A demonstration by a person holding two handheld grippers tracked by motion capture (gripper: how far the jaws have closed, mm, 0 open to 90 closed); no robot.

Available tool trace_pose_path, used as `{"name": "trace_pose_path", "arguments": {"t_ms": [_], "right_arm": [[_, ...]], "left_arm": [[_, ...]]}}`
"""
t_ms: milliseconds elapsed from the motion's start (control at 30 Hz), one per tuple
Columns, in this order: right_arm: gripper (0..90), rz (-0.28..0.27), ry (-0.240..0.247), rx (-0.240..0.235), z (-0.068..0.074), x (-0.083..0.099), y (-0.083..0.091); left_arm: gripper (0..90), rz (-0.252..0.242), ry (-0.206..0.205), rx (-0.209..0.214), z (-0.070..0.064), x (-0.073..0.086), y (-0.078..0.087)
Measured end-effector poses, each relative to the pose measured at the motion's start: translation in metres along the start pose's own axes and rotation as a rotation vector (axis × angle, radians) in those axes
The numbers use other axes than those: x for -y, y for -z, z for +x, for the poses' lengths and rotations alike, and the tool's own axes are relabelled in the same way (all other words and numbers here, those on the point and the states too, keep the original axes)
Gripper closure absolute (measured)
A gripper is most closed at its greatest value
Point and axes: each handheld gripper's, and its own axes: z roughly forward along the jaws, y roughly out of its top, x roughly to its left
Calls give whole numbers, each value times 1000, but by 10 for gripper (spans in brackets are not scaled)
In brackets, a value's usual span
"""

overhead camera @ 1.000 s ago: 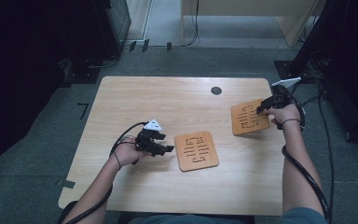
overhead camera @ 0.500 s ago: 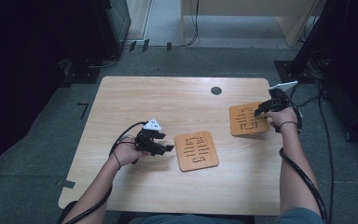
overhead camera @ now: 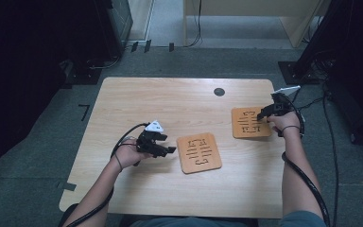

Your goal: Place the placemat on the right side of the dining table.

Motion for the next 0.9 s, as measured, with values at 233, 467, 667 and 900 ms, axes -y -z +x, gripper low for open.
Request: {"name": "trace_pose_path", "arguments": {"t_ms": [233,467,667,900], "right_arm": [[542,-2,0,1,1,0,-2],[542,1,12,22,-1,0,-7],[551,-2,5,5,-2,1,-7],[536,-8,16,-1,0,3,-7]], "left_arm": [[285,0,-1,0,0,0,0],[285,-3,-2,-1,1,0,0],[285,-1,-4,-1,1,0,0],[284,-1,-3,-3,2,0,0]]}}
